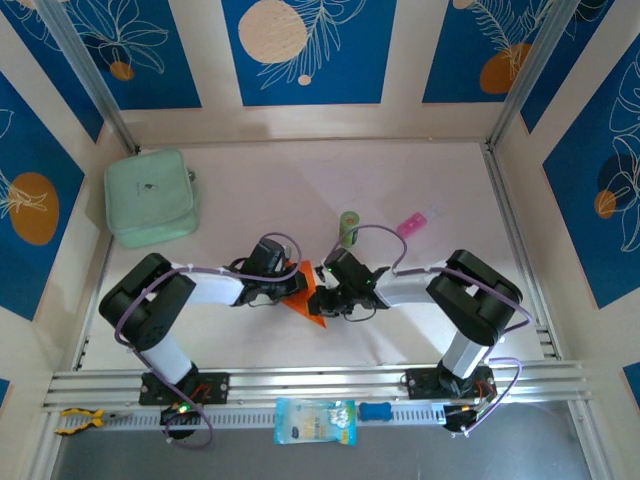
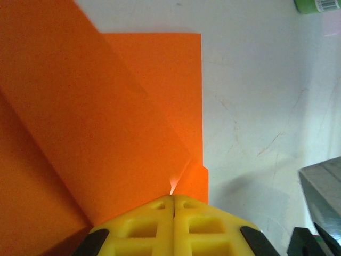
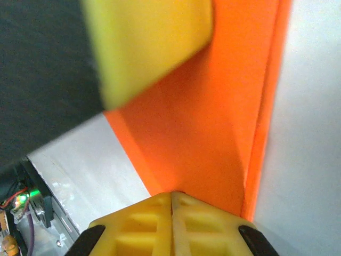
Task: Fold a paper plane with a square sheet of paper (pick it up from the middle)
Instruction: Fourth fold the wing at the center of the table.
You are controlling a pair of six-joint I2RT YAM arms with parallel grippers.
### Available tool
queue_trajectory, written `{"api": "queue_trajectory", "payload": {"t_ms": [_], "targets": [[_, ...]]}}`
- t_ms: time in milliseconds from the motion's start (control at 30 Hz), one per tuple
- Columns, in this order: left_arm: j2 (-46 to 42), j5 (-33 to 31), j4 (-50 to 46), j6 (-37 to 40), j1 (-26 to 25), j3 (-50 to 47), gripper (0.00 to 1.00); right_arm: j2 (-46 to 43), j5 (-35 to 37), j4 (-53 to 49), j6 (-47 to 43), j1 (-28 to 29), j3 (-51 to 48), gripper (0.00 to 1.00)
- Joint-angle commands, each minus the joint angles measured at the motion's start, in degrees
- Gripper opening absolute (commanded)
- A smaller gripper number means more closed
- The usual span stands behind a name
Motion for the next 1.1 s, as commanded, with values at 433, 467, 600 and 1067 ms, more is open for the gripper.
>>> {"api": "queue_trajectory", "payload": {"t_ms": [433,467,600,1067], "targets": [[0.0,-2.9,-4.3,0.4,0.0,-1.7,0.06,-6.2,0.1,-0.9,3.6,2.4,-9.4,0.08],[-0.1,-3.0,-4.4,0.4,0.0,-1.7,0.06,-6.9,0.3,-1.4,3.6,2.6,-10.0,0.08],[-0.2,-3.1,-4.6,0.5,0.0,-1.8,0.06,-9.0,1.7,-3.8,3.5,3.7,-11.6,0.08],[0.1,-2.7,-4.3,0.6,0.0,-1.6,0.06,-18.6,5.2,-10.6,2.8,4.3,-13.5,0.08]]}}
